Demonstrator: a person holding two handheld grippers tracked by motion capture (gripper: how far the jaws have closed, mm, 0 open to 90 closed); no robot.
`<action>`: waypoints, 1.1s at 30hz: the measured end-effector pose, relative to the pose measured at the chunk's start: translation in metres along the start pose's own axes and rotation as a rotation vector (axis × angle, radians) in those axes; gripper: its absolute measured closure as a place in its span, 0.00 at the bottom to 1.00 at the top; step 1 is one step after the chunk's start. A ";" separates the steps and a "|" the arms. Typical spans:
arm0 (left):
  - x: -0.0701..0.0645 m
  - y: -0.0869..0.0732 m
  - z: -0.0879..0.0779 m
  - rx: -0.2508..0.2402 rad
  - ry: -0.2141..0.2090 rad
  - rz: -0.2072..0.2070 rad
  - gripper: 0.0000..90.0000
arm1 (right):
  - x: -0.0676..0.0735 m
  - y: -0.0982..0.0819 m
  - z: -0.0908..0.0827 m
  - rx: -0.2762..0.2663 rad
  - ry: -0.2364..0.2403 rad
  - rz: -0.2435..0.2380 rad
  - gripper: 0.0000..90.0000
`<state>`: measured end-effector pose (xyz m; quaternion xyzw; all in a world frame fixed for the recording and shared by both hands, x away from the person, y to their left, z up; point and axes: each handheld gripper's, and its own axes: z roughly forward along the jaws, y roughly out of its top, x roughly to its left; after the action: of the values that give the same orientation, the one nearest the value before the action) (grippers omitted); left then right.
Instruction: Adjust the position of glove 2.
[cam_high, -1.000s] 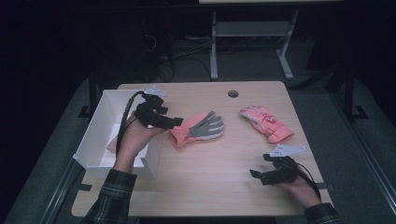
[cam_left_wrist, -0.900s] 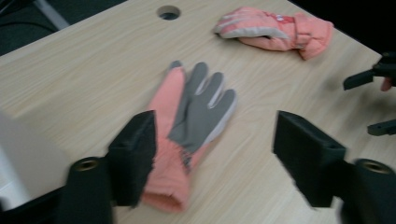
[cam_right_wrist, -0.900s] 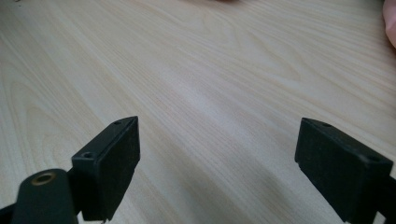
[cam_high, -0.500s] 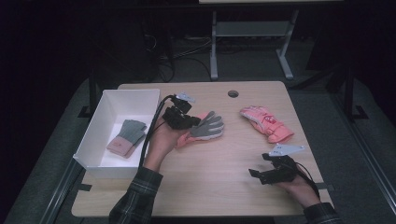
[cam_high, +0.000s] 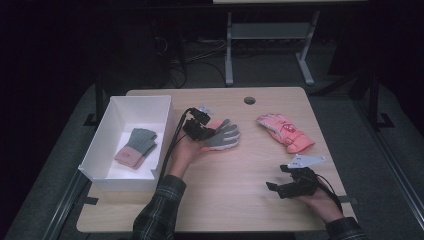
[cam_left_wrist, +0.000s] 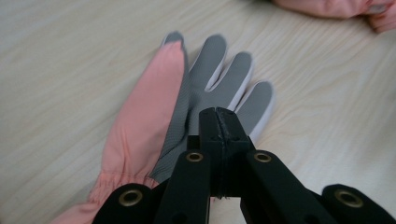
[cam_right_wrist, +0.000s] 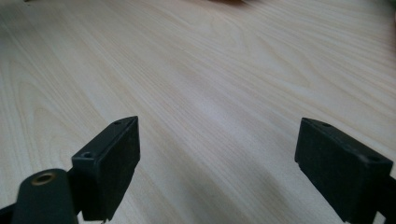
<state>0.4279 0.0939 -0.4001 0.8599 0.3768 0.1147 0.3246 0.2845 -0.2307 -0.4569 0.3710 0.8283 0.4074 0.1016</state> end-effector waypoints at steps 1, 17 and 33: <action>0.002 -0.002 0.007 0.009 0.015 0.005 1.00 | -0.001 0.000 -0.001 -0.001 0.001 0.000 0.15; 0.010 -0.018 0.040 0.053 -0.025 -0.021 1.00 | -0.003 -0.002 -0.003 -0.001 0.002 0.002 0.15; -0.025 -0.027 0.029 0.087 -0.143 0.038 1.00 | -0.001 -0.001 -0.002 0.000 -0.001 0.002 0.15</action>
<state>0.4076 0.0756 -0.4379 0.8862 0.3409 0.0428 0.3108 0.2839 -0.2330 -0.4564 0.3722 0.8278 0.4073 0.1016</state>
